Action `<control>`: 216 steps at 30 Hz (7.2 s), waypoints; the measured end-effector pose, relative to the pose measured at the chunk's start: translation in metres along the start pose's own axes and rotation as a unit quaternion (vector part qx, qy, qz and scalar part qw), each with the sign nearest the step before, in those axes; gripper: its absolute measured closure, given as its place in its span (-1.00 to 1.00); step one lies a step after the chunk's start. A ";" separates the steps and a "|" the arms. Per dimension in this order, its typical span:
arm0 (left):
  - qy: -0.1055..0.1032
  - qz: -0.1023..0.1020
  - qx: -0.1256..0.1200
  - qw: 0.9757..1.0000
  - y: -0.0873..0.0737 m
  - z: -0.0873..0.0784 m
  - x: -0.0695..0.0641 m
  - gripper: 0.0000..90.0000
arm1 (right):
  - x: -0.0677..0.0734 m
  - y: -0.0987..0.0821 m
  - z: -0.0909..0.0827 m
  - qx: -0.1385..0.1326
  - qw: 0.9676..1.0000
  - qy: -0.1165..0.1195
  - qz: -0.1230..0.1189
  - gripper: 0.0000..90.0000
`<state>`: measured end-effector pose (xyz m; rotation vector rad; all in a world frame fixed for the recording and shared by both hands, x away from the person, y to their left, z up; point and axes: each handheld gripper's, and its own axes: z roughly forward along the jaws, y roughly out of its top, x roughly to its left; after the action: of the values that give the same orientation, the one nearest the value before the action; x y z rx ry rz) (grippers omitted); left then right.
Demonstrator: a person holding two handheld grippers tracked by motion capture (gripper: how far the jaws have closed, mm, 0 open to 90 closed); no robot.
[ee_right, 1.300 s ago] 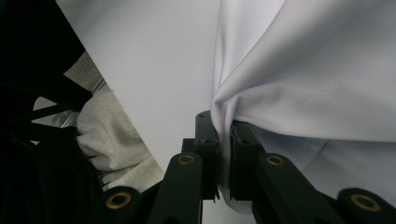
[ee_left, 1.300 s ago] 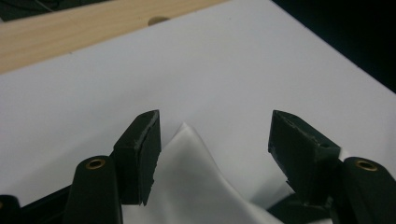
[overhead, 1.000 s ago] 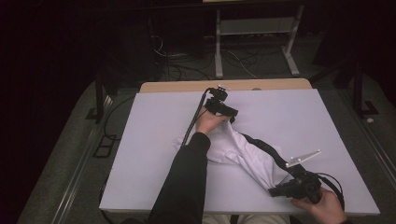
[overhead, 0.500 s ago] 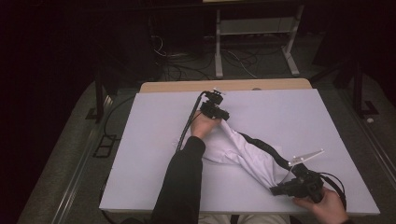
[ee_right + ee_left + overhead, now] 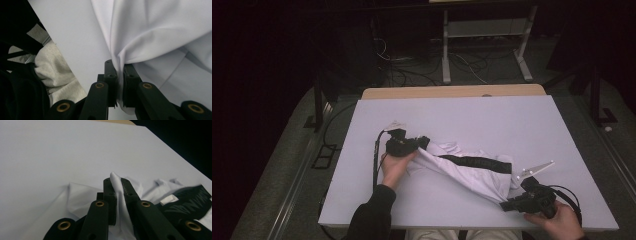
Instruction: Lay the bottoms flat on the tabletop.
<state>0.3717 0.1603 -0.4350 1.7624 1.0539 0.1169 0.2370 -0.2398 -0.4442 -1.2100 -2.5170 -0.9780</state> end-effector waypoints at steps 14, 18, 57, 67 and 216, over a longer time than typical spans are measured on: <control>-0.028 -0.037 0.013 0.999 -0.028 -0.022 0.002 0.81 | -0.004 -0.002 -0.004 0.002 1.000 0.005 0.024 0.60; -0.023 -0.042 0.012 0.999 -0.031 -0.025 0.002 0.73 | -0.004 0.000 -0.018 -0.052 0.998 -0.003 0.032 0.32; -0.017 -0.015 0.071 0.997 -0.019 -0.066 0.028 0.03 | -0.048 0.058 -0.030 -0.159 0.982 -0.027 0.099 0.24; -0.036 -0.011 0.110 0.993 -0.021 -0.064 0.033 0.19 | -0.049 0.058 -0.028 -0.154 0.983 -0.019 0.100 0.24; 0.086 0.044 -0.013 0.995 0.196 0.040 0.069 0.91 | -0.199 0.270 -0.068 -0.250 0.951 -0.096 0.157 0.89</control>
<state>0.5508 0.1637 -0.3231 1.7990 1.0917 0.3416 0.5618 -0.2857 -0.3457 -1.8573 -2.1595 -1.5234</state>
